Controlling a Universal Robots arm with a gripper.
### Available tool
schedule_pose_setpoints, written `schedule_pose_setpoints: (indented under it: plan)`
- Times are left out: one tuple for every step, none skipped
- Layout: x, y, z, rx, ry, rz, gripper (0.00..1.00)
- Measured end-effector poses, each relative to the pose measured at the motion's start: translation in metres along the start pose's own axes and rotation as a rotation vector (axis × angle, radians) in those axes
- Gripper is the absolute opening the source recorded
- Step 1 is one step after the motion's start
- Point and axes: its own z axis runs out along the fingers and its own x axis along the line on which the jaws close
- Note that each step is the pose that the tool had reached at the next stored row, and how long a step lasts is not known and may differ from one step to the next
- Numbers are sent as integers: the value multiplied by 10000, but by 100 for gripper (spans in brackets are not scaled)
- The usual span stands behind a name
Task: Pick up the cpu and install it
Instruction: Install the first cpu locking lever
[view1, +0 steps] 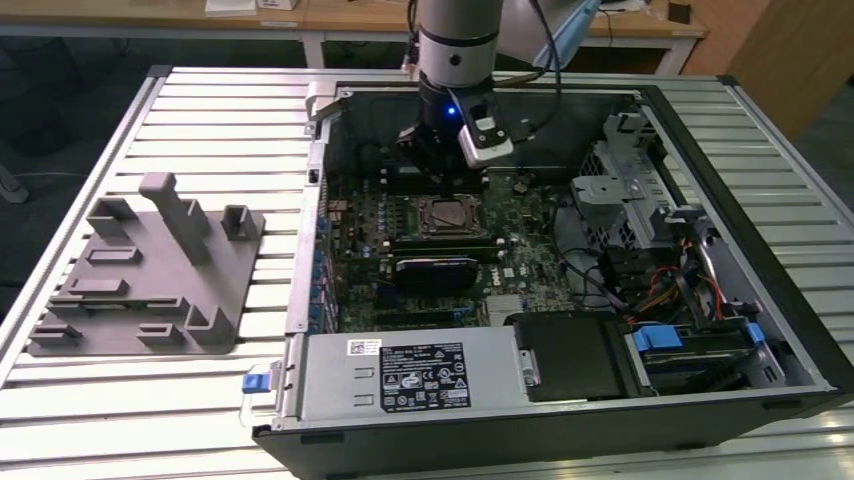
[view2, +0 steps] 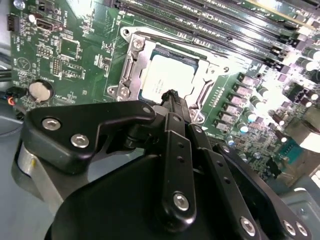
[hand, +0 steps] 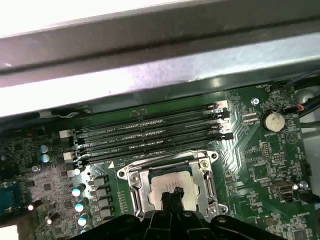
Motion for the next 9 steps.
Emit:
schedule_pose_setpoints:
  plan:
    - [0, 0, -6, 1, 0, 0, 11]
    - [0, 0, -5, 0, -1, 0, 11]
    - [0, 0, -5, 1, -1, 0, 11]
    - [-1, -1, -5, 2, -1, -1, 11]
    - [-2, -5, -6, 4, -1, -2, 11]
    - [-5, -12, -6, 5, -1, -2, 11]
    - [-8, -23, -6, 4, -1, 0, 11]
    - [-14, -38, -6, 5, -1, 0, 11]
    - [-19, -55, -5, 4, -1, 0, 11]
